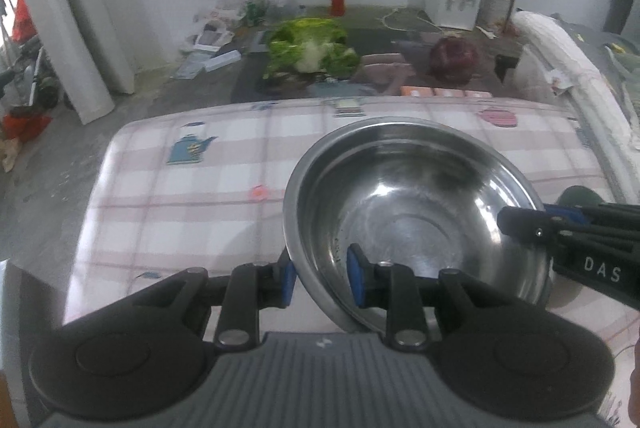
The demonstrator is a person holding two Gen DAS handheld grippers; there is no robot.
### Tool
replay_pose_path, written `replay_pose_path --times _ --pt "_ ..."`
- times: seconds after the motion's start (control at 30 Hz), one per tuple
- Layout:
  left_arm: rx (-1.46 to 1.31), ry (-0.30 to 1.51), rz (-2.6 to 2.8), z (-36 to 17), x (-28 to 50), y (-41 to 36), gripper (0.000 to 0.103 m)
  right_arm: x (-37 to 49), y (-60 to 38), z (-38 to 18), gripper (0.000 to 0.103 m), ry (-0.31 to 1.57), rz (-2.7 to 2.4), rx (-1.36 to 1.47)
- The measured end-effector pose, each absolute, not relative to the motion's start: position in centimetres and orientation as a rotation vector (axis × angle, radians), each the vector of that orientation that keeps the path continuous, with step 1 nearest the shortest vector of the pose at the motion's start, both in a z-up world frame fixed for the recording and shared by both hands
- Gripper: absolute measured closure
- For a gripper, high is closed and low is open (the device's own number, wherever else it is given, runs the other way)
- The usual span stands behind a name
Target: Organize plates and bowls
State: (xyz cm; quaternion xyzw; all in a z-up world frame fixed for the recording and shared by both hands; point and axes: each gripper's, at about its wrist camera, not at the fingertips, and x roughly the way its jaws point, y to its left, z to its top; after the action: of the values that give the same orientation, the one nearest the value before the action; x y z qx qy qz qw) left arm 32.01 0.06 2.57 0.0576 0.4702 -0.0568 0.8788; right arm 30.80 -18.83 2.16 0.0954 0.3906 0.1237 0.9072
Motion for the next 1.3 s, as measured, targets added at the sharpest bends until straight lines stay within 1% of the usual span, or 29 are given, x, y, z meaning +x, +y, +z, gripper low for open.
replay_pose_path --times 0.3,0.5,0.57,0.63,0.67,0.7,0.77,0.9,1.0,1.07,1.13,1.23,1.3 --pt "0.138 1.022 -0.174 -0.5 35.2 -5.4 0.074 33.0 -24.4 0.7 0.084 0.841 0.173 0.209" --pt "0.149 1.065 -0.178 -2.8 36.2 -6.2 0.074 34.7 -25.5 -1.6 0.084 0.879 0.162 0.196" --pt "0.183 1.055 -0.173 -3.1 36.0 -6.4 0.073 35.1 -25.5 -2.3 0.084 0.884 0.158 0.181" --pt "0.217 1.036 -0.174 -3.1 36.0 -6.6 0.071 35.3 -25.3 -2.5 0.081 0.88 0.167 0.161" --pt "0.235 1.025 -0.176 -3.1 35.9 -6.6 0.07 35.5 -25.3 -2.5 0.074 0.878 0.182 0.156" --pt "0.247 1.017 -0.175 -3.0 35.9 -6.6 0.069 35.7 -25.2 -2.4 0.064 0.88 0.194 0.156" --pt "0.273 0.988 -0.168 -2.6 35.7 -6.5 0.066 36.0 -25.3 -2.2 0.053 0.875 0.196 0.151" --pt "0.285 0.95 -0.149 -2.2 35.7 -5.8 0.062 37.1 -26.1 -1.7 0.051 0.852 0.181 0.172" --pt "0.263 0.983 -0.132 -3.1 36.7 -5.2 0.059 38.4 -26.6 -2.2 0.051 0.872 0.19 0.242" --pt "0.238 1.001 -0.146 -3.6 37.1 -4.9 0.059 39.2 -26.5 -2.7 0.051 0.884 0.209 0.277" --pt "0.229 1.012 -0.148 -4.0 37.2 -4.8 0.06 40.0 -26.1 -3.2 0.049 0.902 0.215 0.288" --pt "0.225 1.026 -0.157 -4.5 37.2 -4.7 0.071 40.5 -25.4 -3.6 0.049 0.923 0.231 0.293" --pt "0.235 1.038 -0.161 -4.7 36.9 -4.3 0.073 40.3 -25.0 -3.5 0.049 0.934 0.256 0.298"
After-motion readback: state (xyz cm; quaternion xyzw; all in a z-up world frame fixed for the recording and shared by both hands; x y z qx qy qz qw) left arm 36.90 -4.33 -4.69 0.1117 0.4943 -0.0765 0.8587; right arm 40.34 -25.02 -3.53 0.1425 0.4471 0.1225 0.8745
